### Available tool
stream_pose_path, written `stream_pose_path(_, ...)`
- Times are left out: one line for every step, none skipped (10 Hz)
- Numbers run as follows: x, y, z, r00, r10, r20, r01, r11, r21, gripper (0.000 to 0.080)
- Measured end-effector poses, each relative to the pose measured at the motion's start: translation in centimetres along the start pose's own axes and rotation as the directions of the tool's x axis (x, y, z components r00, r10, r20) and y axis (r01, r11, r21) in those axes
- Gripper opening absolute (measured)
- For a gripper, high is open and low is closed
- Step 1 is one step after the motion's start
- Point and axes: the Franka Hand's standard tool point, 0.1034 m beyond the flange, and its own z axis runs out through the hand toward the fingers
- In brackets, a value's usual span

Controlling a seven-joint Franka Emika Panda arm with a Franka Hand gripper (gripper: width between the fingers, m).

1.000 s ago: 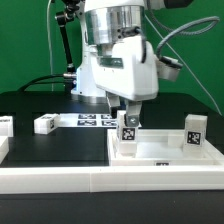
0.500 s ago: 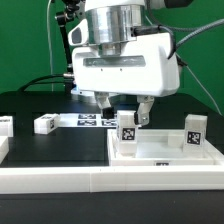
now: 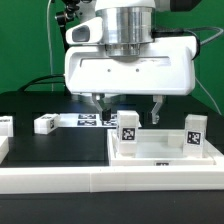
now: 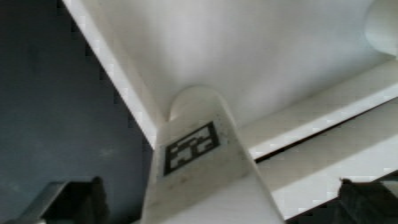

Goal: Assemble square table

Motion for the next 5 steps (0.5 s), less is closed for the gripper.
stream_pose_path(0.02,0.02,-0.01,0.996,-0.094,-0.002,0.094,0.996,-0.009,0.0649)
stream_pose_path(0.07,-0.02,-0.06,0.98,-0.197,-0.002,0.197,0.98,-0.02,0.0649)
stream_pose_path(0.11,0.01,-0.08,0.966,-0.26,-0.001,0.26,0.965,-0.025,0.0649)
stream_pose_path(0.19,0.17,-0.09,0.941,-0.338,0.001,0.338,0.941,-0.026,0.0649)
stream_pose_path(0.28,0.38,-0.09,0.925,-0.379,0.002,0.379,0.925,-0.026,0.0649)
